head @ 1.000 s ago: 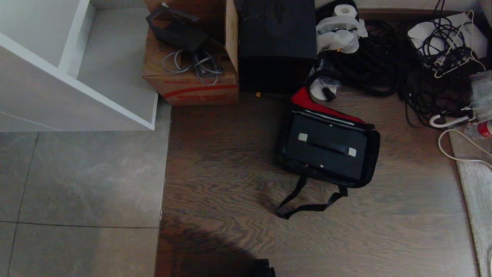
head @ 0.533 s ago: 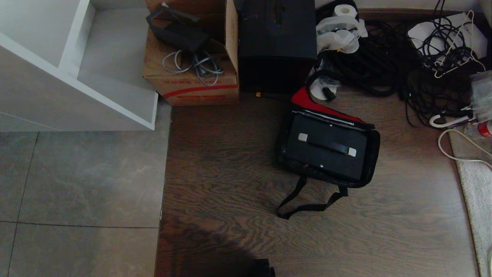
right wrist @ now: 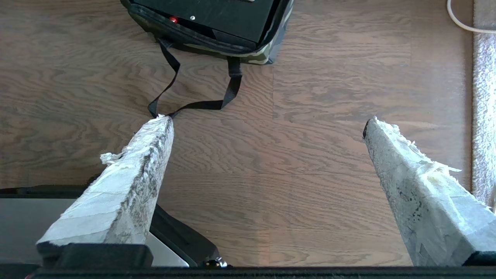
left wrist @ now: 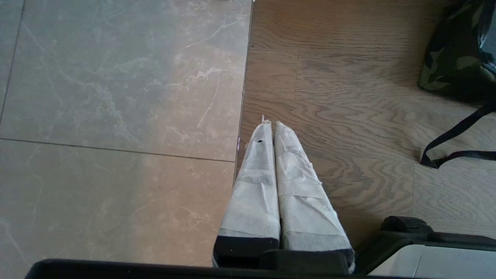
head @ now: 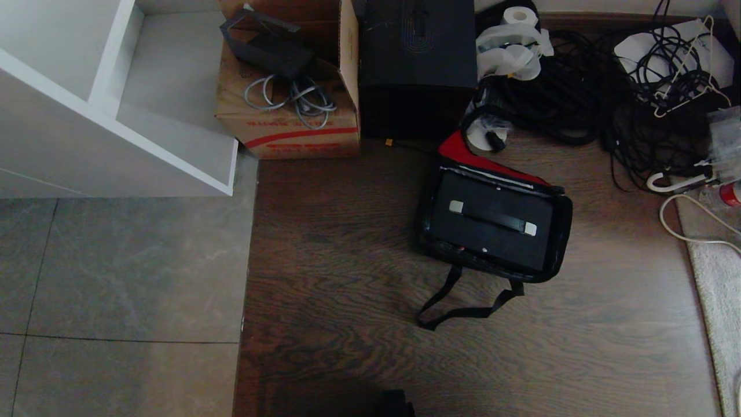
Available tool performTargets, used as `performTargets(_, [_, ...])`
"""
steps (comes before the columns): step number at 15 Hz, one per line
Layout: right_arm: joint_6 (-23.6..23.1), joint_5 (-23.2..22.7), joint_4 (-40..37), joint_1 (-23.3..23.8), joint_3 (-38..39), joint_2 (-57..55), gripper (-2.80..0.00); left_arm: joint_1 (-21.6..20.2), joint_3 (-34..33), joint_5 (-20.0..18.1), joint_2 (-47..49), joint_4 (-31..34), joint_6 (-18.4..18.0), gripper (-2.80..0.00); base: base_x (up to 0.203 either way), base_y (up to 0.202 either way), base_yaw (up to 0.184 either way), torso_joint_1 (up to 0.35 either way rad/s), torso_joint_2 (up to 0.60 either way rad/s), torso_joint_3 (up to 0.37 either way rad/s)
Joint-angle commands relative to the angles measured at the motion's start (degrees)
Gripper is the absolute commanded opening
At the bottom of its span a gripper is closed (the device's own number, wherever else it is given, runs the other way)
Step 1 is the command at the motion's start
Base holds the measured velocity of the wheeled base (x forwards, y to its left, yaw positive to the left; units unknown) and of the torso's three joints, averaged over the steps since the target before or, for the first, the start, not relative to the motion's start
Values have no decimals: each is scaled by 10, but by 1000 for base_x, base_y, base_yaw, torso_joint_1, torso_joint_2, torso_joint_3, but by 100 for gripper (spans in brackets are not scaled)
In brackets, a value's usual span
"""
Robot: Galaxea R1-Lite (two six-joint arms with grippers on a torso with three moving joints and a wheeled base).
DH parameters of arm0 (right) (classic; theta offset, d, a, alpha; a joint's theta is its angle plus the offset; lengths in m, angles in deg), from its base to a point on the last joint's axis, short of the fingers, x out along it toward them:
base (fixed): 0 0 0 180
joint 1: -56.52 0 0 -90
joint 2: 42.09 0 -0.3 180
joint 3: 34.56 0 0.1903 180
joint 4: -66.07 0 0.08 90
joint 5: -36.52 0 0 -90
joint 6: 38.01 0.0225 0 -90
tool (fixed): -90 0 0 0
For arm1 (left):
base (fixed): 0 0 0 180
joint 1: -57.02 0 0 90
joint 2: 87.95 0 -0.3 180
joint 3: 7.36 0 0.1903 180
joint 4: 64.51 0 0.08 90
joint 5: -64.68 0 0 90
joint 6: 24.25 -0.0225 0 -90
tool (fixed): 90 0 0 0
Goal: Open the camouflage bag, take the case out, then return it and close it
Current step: Grip the handle
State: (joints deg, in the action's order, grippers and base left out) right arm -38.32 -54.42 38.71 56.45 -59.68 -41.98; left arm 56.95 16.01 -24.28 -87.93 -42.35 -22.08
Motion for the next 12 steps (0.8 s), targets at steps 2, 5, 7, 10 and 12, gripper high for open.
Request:
performTargets(2, [0, 0, -1, 0, 0, -2, 0, 0, -5, 0, 0, 0, 0, -280, 0, 0, 0, 0, 0, 0])
performTargets(5, [0, 0, 0, 0, 0, -2, 0, 0, -5, 0, 0, 0, 0, -280, 0, 0, 0, 0, 0, 0])
performTargets(7, [0, 0, 0, 0, 0, -2, 0, 0, -6, 0, 0, 0, 0, -280, 0, 0, 0, 0, 0, 0])
performTargets(10, [0, 0, 0, 0, 0, -2, 0, 0, -5, 1, 0, 0, -1, -280, 0, 0, 0, 0, 0, 0])
performTargets(12, [0, 0, -1, 0, 0, -2, 0, 0, -6, 0, 0, 0, 0, -280, 0, 0, 0, 0, 0, 0])
